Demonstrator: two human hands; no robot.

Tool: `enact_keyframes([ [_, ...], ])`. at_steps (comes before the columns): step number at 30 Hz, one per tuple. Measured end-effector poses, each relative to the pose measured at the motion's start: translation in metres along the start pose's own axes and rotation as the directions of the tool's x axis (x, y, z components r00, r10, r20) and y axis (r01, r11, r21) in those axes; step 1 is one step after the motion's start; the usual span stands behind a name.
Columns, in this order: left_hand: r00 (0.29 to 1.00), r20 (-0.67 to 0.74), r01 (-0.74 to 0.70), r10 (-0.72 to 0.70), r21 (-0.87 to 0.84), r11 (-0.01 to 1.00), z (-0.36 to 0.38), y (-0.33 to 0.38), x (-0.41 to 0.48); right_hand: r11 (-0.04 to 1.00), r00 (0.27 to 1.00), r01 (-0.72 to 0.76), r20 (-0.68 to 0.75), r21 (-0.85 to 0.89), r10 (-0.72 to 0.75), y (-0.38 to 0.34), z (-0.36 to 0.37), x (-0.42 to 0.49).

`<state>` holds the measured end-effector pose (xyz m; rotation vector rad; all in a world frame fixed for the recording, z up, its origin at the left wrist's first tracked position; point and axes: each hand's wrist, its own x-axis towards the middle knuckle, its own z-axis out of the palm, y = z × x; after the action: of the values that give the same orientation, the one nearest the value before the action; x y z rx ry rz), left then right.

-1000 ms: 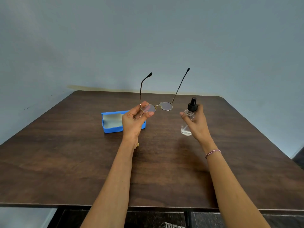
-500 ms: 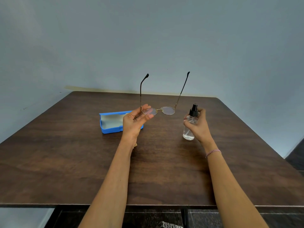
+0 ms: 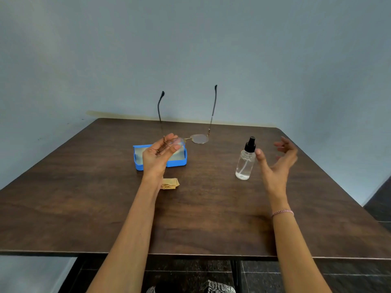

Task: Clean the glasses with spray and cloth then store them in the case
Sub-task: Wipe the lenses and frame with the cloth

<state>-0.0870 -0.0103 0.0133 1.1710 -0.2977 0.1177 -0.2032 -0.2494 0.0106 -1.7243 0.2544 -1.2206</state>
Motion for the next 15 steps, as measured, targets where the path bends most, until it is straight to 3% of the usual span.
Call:
enact_keyframes([
  [3,0.999,-0.03,-0.034,0.034,0.014,0.999,-0.019,0.005,0.003,0.987,0.988,0.155,-0.009,-0.028,-0.156,-0.026,0.014,-0.021],
  [6,0.997,-0.053,-0.048,0.05,0.029,0.998,-0.028,0.006,0.001,0.959,0.921,0.268,0.315,-0.091,-0.228,-0.04,0.054,-0.037],
  [9,0.996,-0.082,-0.042,0.045,0.042,0.998,-0.031,0.002,-0.002,0.926,0.731,0.333,0.669,-0.178,-0.134,-0.04,0.1,-0.052],
  [15,0.996,-0.086,-0.027,0.035,0.089,0.996,-0.035,0.0,0.0,0.83,0.534,0.447,0.844,-0.335,0.052,-0.046,0.143,-0.071],
])
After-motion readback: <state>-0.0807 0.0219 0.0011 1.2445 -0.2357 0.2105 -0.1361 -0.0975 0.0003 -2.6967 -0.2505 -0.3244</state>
